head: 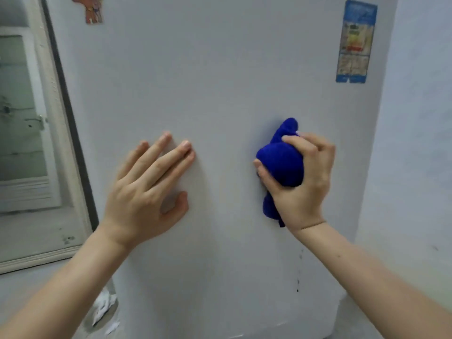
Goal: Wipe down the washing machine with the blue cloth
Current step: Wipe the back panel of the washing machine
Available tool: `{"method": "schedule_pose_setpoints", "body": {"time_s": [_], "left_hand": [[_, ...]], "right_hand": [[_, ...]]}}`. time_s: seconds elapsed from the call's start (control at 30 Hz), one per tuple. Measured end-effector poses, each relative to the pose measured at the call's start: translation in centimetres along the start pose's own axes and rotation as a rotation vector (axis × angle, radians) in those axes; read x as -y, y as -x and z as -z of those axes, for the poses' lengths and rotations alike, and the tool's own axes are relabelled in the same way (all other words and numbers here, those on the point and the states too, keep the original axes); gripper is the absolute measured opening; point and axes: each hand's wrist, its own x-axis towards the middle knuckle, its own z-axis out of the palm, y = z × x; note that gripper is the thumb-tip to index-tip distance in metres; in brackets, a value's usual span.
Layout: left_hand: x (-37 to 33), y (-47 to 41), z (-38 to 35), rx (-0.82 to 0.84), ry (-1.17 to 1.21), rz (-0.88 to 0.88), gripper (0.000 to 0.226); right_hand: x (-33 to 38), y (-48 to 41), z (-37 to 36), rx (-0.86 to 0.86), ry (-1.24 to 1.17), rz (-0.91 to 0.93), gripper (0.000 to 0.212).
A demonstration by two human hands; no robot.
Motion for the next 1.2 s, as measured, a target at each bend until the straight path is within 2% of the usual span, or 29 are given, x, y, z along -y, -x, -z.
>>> {"method": "schedule_pose_setpoints", "body": {"time_s": [0.07, 0.13, 0.3, 0.37, 0.43, 0.47, 0.6, 0.67, 0.73, 0.8, 0.9, 0.97, 1.0, 1.07, 1.2], "left_hand": [[0.0, -0.1, 0.1, 0.01, 0.007, 0.007, 0.053], [0.0, -0.2, 0.1, 0.025, 0.005, 0.01, 0.054], [0.2, 0.0, 0.0, 0.066, -0.093, 0.0, 0.063], [0.2, 0.0, 0.1, 0.1, -0.126, -0.003, 0.068], [0.2, 0.1, 0.0, 0.129, -0.16, -0.011, 0.072], [0.2, 0.2, 0.0, 0.141, -0.172, -0.015, 0.074], [0.3, 0.5, -0.3, 0.139, -0.207, -0.029, 0.076], [0.3, 0.6, -0.4, 0.124, -0.225, -0.021, 0.076], [0.3, 0.7, -0.5, 0.117, -0.226, -0.02, 0.077], [0.4, 0.6, -0.5, 0.112, -0.215, -0.029, 0.076], [0.4, 0.5, -0.5, 0.109, -0.183, -0.02, 0.075], [0.4, 0.6, -0.6, 0.106, -0.164, -0.013, 0.074], [0.4, 0.6, -0.7, 0.111, -0.152, -0.008, 0.074], [0.5, 0.9, -1.0, 0.137, -0.119, 0.011, 0.075], [1.0, 1.3, -1.9, 0.239, -0.062, 0.059, 0.076]], "right_hand": [[1.1, 0.0, -1.3, -0.139, 0.013, -0.134, 0.051], [2.1, 1.1, -1.9, -0.123, 0.02, -0.08, 0.05], [3.0, 7.1, -1.7, 0.344, -0.031, 0.6, 0.03], [2.3, 7.5, -1.4, 0.382, -0.034, 0.665, 0.029], [1.2, 5.4, -0.7, 0.344, -0.02, 0.573, 0.03], [0.6, 3.7, -0.3, 0.291, 0.0, 0.47, 0.035], [-1.0, -1.6, 0.6, -0.102, 0.041, -0.125, 0.049], [-0.4, -1.5, -0.3, -0.262, -0.001, -0.299, 0.05], [0.5, 0.1, -1.0, -0.29, -0.019, -0.293, 0.049], [1.0, 2.3, -1.1, -0.134, -0.001, -0.157, 0.049], [0.4, 3.9, 0.3, 0.193, 0.011, 0.213, 0.048], [-1.1, 3.1, 1.4, 0.274, 0.021, 0.343, 0.047], [-2.0, 2.4, 1.8, 0.256, 0.036, 0.312, 0.048], [-3.8, 1.4, 2.8, 0.108, 0.057, 0.08, 0.051], [-6.1, 1.6, 4.1, -0.324, 0.035, -0.531, 0.049]]}}
